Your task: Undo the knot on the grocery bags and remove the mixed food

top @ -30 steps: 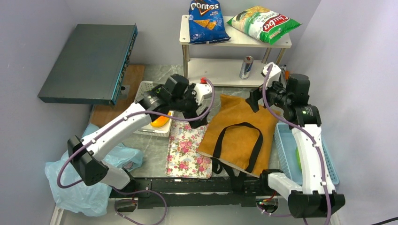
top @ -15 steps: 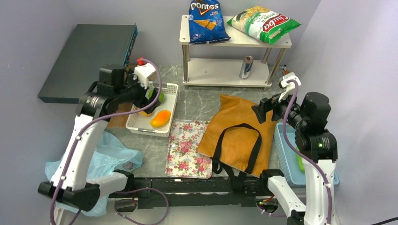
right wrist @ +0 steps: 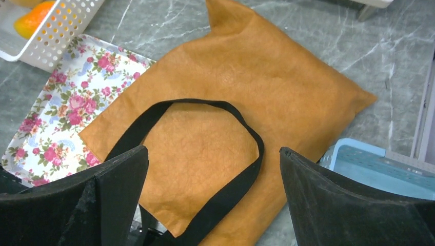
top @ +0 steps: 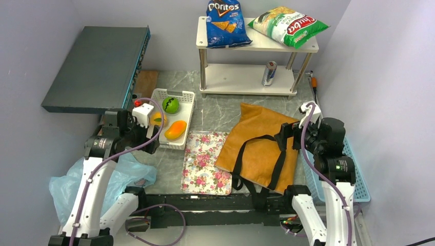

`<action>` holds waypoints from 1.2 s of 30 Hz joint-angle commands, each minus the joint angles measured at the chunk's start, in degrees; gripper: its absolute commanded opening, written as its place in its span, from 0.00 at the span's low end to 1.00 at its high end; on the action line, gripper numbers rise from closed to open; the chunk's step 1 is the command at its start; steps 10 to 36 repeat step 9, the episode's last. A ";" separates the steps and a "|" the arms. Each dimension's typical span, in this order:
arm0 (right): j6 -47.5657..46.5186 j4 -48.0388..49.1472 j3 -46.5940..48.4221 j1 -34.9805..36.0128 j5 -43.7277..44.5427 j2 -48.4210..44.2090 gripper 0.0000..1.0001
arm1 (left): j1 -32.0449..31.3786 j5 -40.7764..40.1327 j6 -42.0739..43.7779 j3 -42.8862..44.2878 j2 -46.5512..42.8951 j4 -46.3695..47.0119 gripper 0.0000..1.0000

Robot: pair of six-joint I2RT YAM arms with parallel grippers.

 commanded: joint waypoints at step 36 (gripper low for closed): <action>1.02 3.56 -1.57 -1.34 -2.18 0.77 1.00 | 2.85 -2.01 -2.43 -0.23 -2.98 2.73 0.99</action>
